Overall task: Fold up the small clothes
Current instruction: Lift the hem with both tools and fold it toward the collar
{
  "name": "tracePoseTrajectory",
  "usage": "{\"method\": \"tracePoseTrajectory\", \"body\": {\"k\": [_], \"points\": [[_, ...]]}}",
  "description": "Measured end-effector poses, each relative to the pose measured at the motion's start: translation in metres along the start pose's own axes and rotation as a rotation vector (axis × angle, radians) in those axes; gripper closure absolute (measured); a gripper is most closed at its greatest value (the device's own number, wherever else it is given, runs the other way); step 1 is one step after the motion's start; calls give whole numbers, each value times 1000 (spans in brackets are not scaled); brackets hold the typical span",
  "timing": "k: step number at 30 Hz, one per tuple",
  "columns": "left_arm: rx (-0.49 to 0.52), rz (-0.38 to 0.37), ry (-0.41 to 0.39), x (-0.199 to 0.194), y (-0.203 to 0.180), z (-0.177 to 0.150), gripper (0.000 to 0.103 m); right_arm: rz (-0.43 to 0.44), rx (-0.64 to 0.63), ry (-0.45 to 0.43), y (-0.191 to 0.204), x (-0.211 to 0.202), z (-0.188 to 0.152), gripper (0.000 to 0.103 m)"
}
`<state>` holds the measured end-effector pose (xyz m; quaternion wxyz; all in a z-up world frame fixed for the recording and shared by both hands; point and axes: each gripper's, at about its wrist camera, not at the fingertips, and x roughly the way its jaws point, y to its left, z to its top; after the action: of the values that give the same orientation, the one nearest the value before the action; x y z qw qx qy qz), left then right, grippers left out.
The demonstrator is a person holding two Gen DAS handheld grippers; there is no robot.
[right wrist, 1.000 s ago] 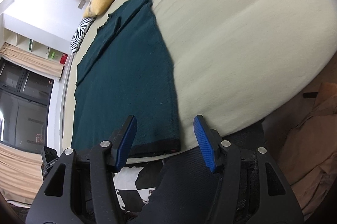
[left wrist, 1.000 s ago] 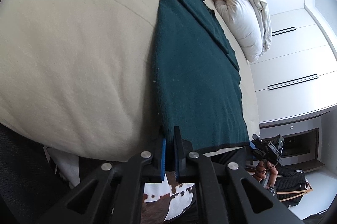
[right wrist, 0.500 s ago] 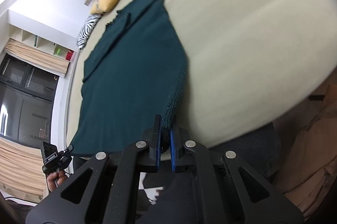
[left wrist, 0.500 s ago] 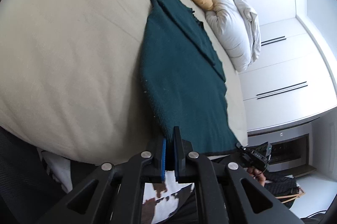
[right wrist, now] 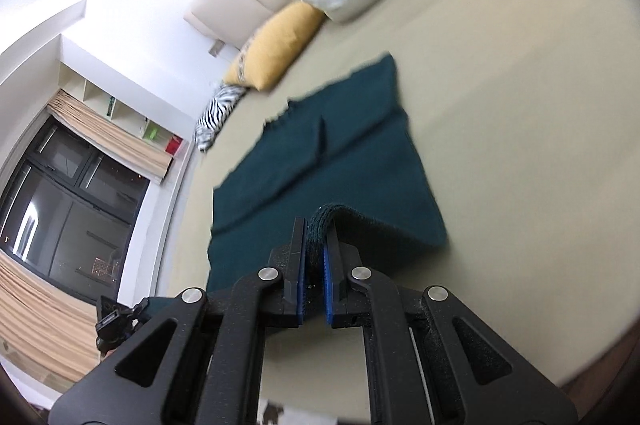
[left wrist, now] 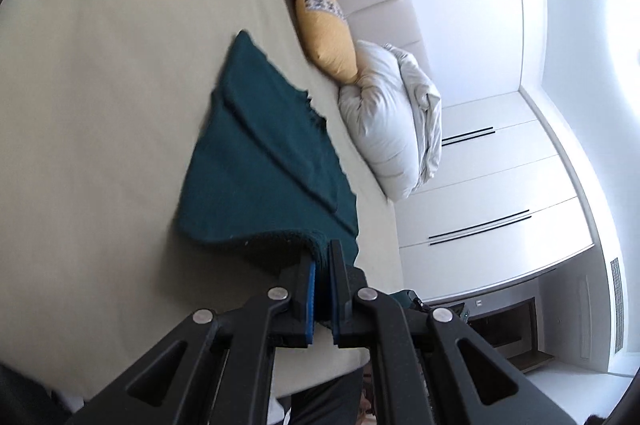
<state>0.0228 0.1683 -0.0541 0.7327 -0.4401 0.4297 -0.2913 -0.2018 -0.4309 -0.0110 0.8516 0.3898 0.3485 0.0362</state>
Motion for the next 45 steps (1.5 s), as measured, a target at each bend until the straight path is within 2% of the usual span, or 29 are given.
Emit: {"method": "tracePoseTrajectory", "body": {"k": [8, 15, 23, 31, 37, 39, 41, 43, 45], "points": [[25, -11, -63, 39, -17, 72, 97, -38, -29, -89, 26, 57, 84, 98], [55, 27, -86, 94, -19, 137, 97, -100, -48, -120, 34, 120, 142, 98], [35, 90, -107, 149, 4, 190, 97, -187, -63, -107, 26, 204, 185, 98], [40, 171, -89, 197, 26, 229, 97, -259, -58, -83, 1, 265, 210, 98], [17, 259, -44, 230, 51, 245, 95, -328, -34, -20, -28, 313, 221, 96], [-4, 264, -42, 230, 60, 245, 84, -309, -2, 10, -39, 320, 222, 88], [-10, 251, -71, 218, 59, 245, 61, -257, 37, 17, -47, 319, 222, 76], [-11, 248, -119, 199, 55, 244, 54, -245, 50, -27, -50, 307, 220, 50], [-12, 247, -147, 186, 51, 244, 53, -270, 68, -90, -51, 290, 219, 50]]}}
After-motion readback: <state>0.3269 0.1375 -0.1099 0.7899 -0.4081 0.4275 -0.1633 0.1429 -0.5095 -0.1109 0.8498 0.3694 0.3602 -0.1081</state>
